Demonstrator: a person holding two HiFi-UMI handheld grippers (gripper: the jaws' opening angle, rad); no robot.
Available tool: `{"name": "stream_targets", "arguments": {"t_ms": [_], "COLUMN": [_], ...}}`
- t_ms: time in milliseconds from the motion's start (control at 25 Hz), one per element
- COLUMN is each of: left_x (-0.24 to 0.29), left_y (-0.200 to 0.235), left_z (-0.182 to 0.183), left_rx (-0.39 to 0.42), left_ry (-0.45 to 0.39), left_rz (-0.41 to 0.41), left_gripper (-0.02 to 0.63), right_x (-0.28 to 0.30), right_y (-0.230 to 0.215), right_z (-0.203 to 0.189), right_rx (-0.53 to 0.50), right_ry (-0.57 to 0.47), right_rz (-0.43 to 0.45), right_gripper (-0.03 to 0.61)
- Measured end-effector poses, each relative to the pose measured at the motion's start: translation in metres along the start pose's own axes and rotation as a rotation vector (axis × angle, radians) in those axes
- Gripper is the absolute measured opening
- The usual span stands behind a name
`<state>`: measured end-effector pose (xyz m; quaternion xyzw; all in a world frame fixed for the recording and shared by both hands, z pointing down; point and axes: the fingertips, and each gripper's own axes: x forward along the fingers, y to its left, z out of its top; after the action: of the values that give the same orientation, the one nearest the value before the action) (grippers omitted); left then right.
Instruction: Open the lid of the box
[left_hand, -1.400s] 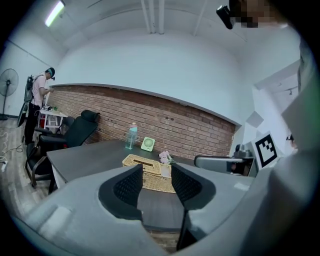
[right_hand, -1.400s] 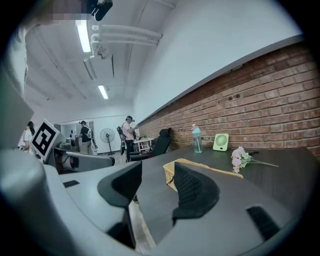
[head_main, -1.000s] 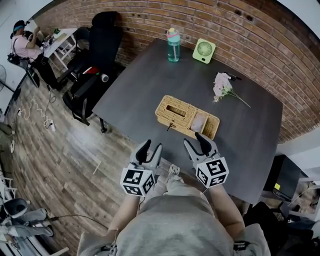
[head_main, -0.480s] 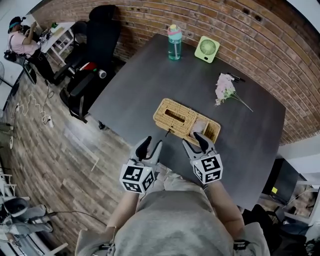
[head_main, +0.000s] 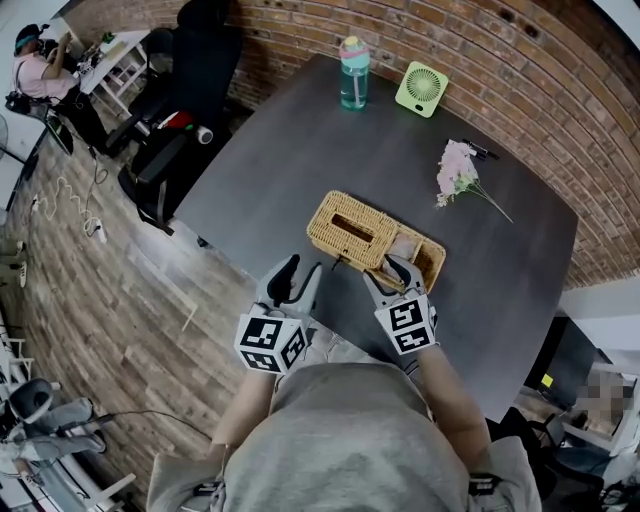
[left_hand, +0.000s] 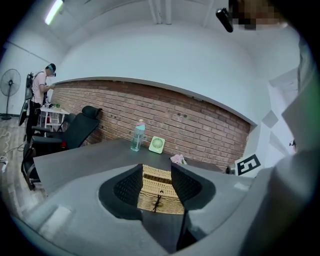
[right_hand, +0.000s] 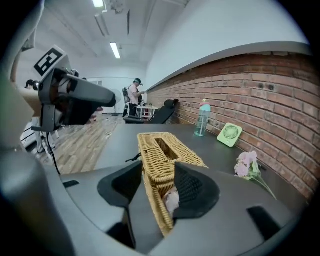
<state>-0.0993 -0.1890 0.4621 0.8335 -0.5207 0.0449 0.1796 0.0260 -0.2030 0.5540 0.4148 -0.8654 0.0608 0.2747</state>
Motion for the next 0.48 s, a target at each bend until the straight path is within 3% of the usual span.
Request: {"name": "stream_targets", "arguments": {"t_ms": [480], "left_x": [0.004], "left_y": [0.013], "left_z": [0.002], "left_rx": [-0.006], "left_ry": [0.000], "left_rz": [0.017], "left_gripper": [0.183], "right_x": [0.020], "right_y": [-0.002], "right_z": [-0.016], "right_rx": [-0.151], "right_ry": [0.105], "right_rz": [-0.045], "right_gripper": [0.202]}}
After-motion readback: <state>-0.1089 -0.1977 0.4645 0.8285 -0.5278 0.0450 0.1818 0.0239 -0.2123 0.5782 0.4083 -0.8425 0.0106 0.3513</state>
